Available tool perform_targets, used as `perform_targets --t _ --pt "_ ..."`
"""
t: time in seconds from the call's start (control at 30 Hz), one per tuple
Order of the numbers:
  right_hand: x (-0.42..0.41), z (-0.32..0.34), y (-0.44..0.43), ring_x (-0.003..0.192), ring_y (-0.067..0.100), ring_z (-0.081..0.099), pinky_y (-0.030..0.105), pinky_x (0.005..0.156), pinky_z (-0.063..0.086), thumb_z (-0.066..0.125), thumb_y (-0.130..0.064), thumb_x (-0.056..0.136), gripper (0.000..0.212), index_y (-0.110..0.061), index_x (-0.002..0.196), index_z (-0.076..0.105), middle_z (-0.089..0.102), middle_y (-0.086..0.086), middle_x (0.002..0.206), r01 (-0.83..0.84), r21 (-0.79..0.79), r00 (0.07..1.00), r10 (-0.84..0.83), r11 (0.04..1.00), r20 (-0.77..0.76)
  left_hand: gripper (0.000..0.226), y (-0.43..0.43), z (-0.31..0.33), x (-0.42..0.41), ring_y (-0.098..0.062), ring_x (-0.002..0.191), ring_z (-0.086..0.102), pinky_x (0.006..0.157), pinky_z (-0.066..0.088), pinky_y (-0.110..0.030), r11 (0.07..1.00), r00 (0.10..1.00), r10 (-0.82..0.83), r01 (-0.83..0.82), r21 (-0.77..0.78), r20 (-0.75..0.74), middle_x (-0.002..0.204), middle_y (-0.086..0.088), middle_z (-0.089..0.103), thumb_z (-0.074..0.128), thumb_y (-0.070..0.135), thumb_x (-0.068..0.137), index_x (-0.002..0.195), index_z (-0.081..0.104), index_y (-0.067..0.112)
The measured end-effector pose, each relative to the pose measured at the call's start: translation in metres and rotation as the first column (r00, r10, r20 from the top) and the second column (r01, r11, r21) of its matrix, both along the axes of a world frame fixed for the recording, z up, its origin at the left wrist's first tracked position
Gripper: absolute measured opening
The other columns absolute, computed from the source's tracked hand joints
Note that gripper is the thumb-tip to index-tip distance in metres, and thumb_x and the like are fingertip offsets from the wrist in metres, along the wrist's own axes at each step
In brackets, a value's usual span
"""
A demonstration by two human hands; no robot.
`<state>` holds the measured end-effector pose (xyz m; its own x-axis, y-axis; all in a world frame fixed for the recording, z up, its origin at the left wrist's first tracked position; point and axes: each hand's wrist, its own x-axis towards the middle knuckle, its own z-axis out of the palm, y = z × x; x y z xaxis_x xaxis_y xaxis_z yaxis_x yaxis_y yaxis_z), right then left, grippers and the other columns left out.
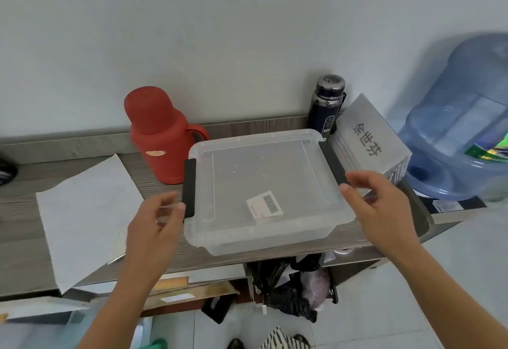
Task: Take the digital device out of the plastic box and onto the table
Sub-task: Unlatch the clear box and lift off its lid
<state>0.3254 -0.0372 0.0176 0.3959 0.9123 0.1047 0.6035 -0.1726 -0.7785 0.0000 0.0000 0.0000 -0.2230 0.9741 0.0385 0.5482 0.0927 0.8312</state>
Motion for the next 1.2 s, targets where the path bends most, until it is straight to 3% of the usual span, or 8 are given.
perform_targets --t 0.17,0.37,0.53,0.67,0.73,0.87,1.03,1.2 --pt "0.0 0.001 0.034 0.115 0.025 0.059 0.051 0.095 0.05 0.057 -0.048 0.087 0.062 -0.021 0.14 0.042 0.058 0.005 0.135 -0.045 -0.292 0.993 0.076 0.955 0.095 0.059 0.023 -0.005 0.014 -0.022 0.103 0.058 0.089 0.051 -0.04 0.979 0.989 -0.145 0.139 -0.15 -0.026 0.127 -0.003 0.059 0.058 0.035 0.089 0.142 0.039 0.022" --pt "0.002 -0.009 0.038 0.096 0.032 0.062 0.048 0.086 0.05 0.052 -0.027 0.094 0.038 -0.011 0.129 0.055 0.067 0.012 0.106 -0.076 -0.225 0.994 0.091 0.971 0.056 0.06 0.025 -0.014 0.015 -0.017 0.098 0.051 0.087 0.043 -0.032 0.981 0.987 -0.152 0.143 -0.133 -0.06 0.127 -0.001 0.055 0.05 0.025 0.094 0.149 0.027 0.019" --pt "0.015 -0.02 0.039 0.1 0.022 0.059 0.04 0.092 0.047 0.053 -0.024 0.094 0.044 -0.005 0.134 0.053 0.064 0.005 0.107 -0.056 -0.197 0.982 0.019 0.979 -0.186 0.053 0.026 -0.012 0.006 -0.015 0.101 0.06 0.091 0.05 -0.033 0.977 0.974 -0.142 0.166 -0.133 0.179 0.123 0.005 0.058 0.049 0.02 0.095 0.146 0.034 0.022" --pt "0.023 -0.029 0.037 0.113 0.023 0.059 0.048 0.101 0.046 0.057 -0.033 0.09 0.053 -0.01 0.138 0.051 0.064 0.007 0.125 -0.039 -0.211 0.955 -0.026 0.977 -0.297 0.048 0.024 -0.019 -0.002 0.006 0.082 0.069 0.061 0.057 -0.016 0.975 0.918 -0.101 0.169 -0.148 0.384 0.11 0.01 0.065 0.05 0.018 0.095 0.141 0.041 0.024" --pt "0.022 -0.031 0.035 0.117 0.024 0.058 0.048 0.102 0.046 0.057 -0.035 0.09 0.055 -0.012 0.139 0.049 0.061 0.01 0.131 -0.036 -0.214 0.957 -0.028 0.976 -0.289 0.047 0.022 -0.021 -0.001 0.004 0.082 0.07 0.061 0.058 -0.018 0.977 0.904 -0.079 0.155 -0.148 0.421 0.108 0.011 0.066 0.051 0.019 0.094 0.14 0.042 0.025" --pt "0.016 -0.024 0.02 0.118 0.021 0.055 0.046 0.099 0.046 0.059 -0.044 0.087 0.056 -0.019 0.136 0.049 0.057 0.003 0.133 0.006 -0.113 0.995 0.005 0.994 0.099 0.047 0.016 -0.023 -0.005 -0.019 0.103 0.063 0.09 0.054 -0.043 0.991 0.97 -0.034 0.063 -0.115 0.241 0.118 -0.003 0.063 0.056 0.028 0.092 0.137 0.047 0.023" --pt "-0.02 -0.028 -0.013 0.113 0.009 0.05 0.03 0.101 0.034 0.058 -0.062 0.074 0.053 -0.031 0.116 0.065 0.057 -0.014 0.117 -0.362 -0.07 0.79 0.346 0.93 0.507 0.02 0.007 -0.028 -0.005 -0.012 0.1 0.059 0.074 0.045 -0.022 0.995 0.993 -0.092 0.094 -0.02 0.069 0.107 0.008 0.06 0.053 0.028 0.093 0.11 0.058 0.035" --pt "-0.027 -0.033 -0.008 0.092 0.018 0.057 0.028 0.086 0.039 0.056 -0.052 0.076 0.036 -0.025 0.092 0.073 0.062 -0.006 0.09 -0.423 0.013 0.72 0.327 0.906 0.612 0.025 0.007 -0.027 -0.005 -0.001 0.093 0.057 0.072 0.041 -0.016 0.996 0.987 -0.081 0.086 -0.031 0.141 0.106 0.003 0.063 0.044 0.034 0.095 0.11 0.063 0.027"
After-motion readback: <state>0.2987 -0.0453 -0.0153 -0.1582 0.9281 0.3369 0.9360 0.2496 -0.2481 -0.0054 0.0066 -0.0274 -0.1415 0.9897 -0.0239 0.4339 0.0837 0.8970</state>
